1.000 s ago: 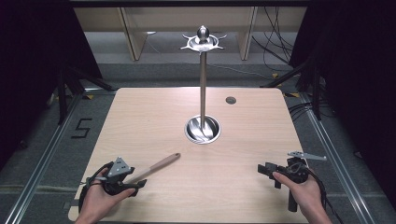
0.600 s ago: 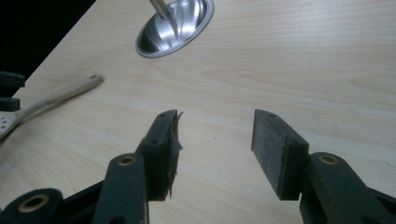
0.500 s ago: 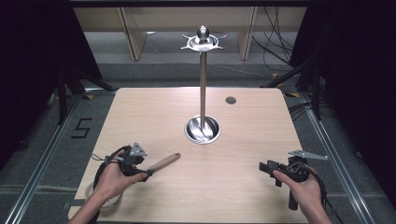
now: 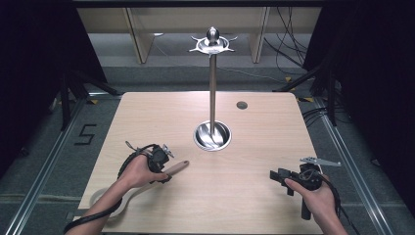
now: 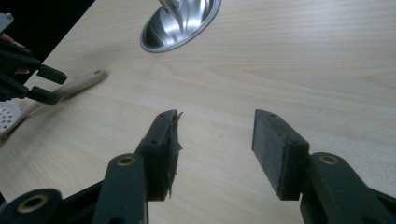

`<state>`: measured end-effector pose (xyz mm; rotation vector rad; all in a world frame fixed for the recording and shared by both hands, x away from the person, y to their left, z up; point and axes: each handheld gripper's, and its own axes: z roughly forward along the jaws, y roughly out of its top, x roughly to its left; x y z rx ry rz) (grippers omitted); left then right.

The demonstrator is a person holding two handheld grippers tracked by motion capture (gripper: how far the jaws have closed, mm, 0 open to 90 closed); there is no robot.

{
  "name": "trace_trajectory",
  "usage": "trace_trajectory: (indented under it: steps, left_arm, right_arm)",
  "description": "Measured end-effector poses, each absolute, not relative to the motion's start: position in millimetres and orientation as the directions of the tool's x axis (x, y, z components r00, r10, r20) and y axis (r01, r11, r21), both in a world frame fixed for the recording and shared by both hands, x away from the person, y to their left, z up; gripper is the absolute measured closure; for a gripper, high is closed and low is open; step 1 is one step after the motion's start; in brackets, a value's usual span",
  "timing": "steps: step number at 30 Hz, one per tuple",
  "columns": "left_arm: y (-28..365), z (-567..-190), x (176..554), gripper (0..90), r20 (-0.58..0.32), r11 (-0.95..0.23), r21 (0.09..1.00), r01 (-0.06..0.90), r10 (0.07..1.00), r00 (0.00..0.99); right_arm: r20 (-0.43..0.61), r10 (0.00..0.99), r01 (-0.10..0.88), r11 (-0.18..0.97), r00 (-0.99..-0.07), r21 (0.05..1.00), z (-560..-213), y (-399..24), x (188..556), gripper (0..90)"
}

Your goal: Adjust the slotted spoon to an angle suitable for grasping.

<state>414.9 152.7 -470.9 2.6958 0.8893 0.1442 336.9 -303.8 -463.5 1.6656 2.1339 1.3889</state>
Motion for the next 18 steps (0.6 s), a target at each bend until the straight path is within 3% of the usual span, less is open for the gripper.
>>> trace_trajectory:
  steps: [8, 18]
  left_arm:
    - [147.6, -476.8, 432.7, 46.2, -0.056, -0.769, 0.245, 0.590, 0.596, 0.801]
    - [140.2, -479.7, 438.2, 53.9, -0.039, -0.811, 0.166, 0.561, 0.563, 0.826]
  right_arm:
    - [0.463, 0.803, 0.746, -0.034, -0.376, 0.665, -462.0, -301.3, 334.7, 50.8]
    - [0.455, 0.806, 0.747, -0.023, -0.380, 0.665, -463.8, -300.5, 335.3, 50.5]
